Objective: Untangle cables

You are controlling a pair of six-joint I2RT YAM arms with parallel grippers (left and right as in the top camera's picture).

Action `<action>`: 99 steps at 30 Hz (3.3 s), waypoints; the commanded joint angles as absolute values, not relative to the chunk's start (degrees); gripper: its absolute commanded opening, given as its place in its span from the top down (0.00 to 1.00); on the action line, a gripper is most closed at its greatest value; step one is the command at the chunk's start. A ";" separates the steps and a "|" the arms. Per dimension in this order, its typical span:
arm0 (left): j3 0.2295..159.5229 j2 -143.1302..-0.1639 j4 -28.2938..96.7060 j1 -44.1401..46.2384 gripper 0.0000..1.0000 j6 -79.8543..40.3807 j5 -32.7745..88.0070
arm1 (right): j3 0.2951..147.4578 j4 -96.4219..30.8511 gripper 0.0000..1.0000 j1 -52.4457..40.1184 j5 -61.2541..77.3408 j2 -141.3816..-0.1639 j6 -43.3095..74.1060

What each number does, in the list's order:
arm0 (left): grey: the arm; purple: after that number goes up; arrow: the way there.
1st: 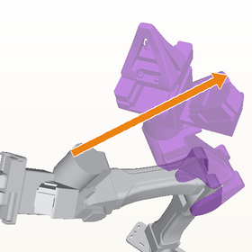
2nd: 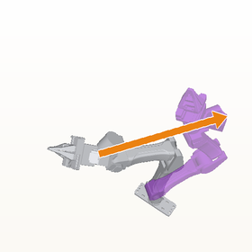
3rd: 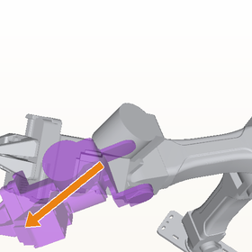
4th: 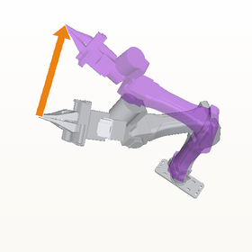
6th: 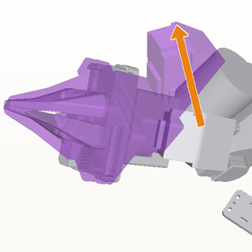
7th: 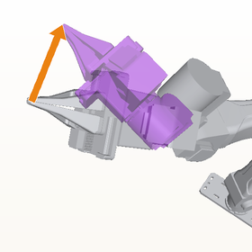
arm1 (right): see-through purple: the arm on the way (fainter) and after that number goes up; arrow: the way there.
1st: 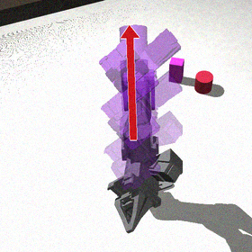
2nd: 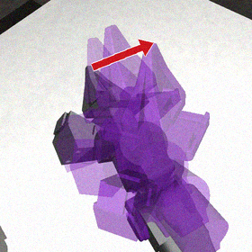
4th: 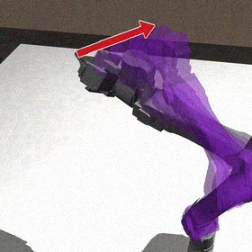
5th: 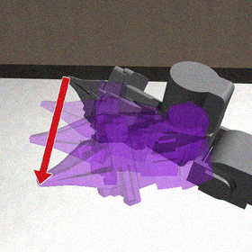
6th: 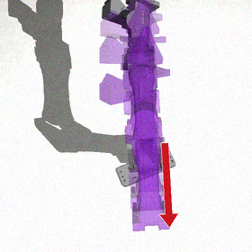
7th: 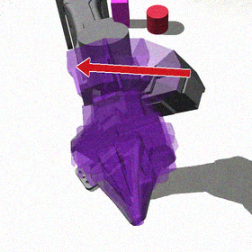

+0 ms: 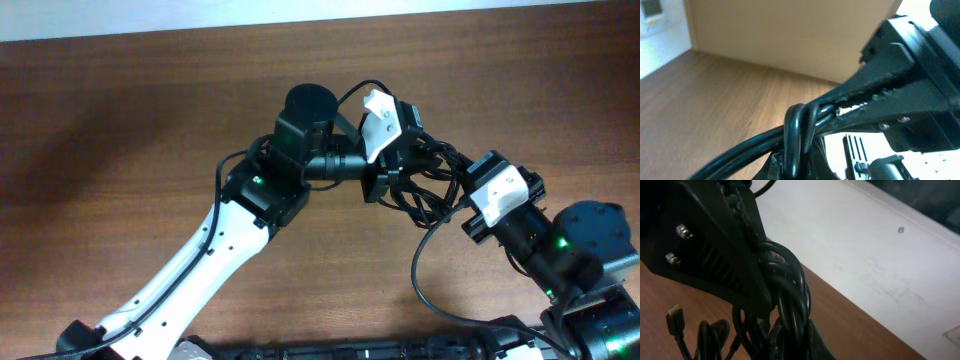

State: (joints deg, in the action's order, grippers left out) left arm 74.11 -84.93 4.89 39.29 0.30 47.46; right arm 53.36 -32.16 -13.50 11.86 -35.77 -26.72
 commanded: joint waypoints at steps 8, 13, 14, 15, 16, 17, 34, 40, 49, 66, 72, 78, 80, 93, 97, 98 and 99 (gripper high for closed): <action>75.07 -84.42 6.33 30.52 1.00 -20.18 31.51 | 54.33 -33.71 0.96 -13.85 14.33 -35.44 -26.06; 75.07 -84.42 6.52 29.34 1.00 -20.14 31.42 | 54.33 -33.74 0.96 -13.85 13.23 -35.44 -26.06; 75.07 -84.42 6.55 29.34 1.00 -20.14 31.44 | 54.33 -33.87 0.96 -13.87 12.69 -35.44 -26.09; 75.07 -84.42 6.61 29.34 1.00 -20.12 31.46 | 54.33 -33.91 0.96 -13.87 12.19 -35.44 -26.06; 75.07 -84.42 6.76 29.34 1.00 -20.14 31.46 | 54.33 -33.89 0.96 -13.85 11.94 -35.44 -26.06; 75.07 -84.42 6.79 29.34 1.00 -20.14 31.59 | 54.33 -33.89 0.96 -13.87 11.94 -35.44 -26.06; 75.07 -84.42 4.67 31.40 1.00 -11.84 53.21 | 54.33 -34.96 0.38 -13.87 15.84 -35.44 -23.11; 75.07 -84.42 5.06 34.17 1.00 -9.98 54.70 | 54.33 -34.96 0.54 -13.87 14.31 -35.44 -23.11; 75.07 -84.42 5.69 35.27 1.00 -9.26 55.20 | 54.33 -34.96 0.75 -13.87 14.35 -35.44 -23.09; 75.07 -84.42 5.93 36.75 0.51 -6.33 54.22 | 54.33 -34.65 0.96 -13.87 11.29 -35.44 -22.72; 75.07 -84.42 6.31 36.75 0.50 -6.33 54.24 | 54.33 -30.44 0.96 -13.87 11.40 -35.44 -16.99; 75.07 -84.42 6.31 36.75 0.64 -6.33 54.19 | 54.33 -29.54 0.96 -13.87 12.36 -35.44 -14.04; 75.07 -84.42 6.26 36.73 0.82 -6.33 54.08 | 54.33 -29.61 0.96 -13.87 12.43 -35.44 -14.06; 75.07 -84.42 13.41 32.86 1.00 -25.21 32.40 | 54.33 -29.56 0.96 -13.85 8.64 -35.44 -11.25; 75.07 -84.42 15.16 30.37 1.00 -27.79 32.10 | 54.33 -29.65 0.96 -13.85 3.86 -35.44 -8.40; 75.07 -84.42 15.16 30.11 1.00 -27.79 32.10 | 54.33 -29.76 0.96 -13.85 3.44 -35.44 -8.14; 75.07 -84.42 15.14 29.87 1.00 -27.81 32.10 | 54.33 -29.78 0.96 -13.87 2.26 -35.44 -6.61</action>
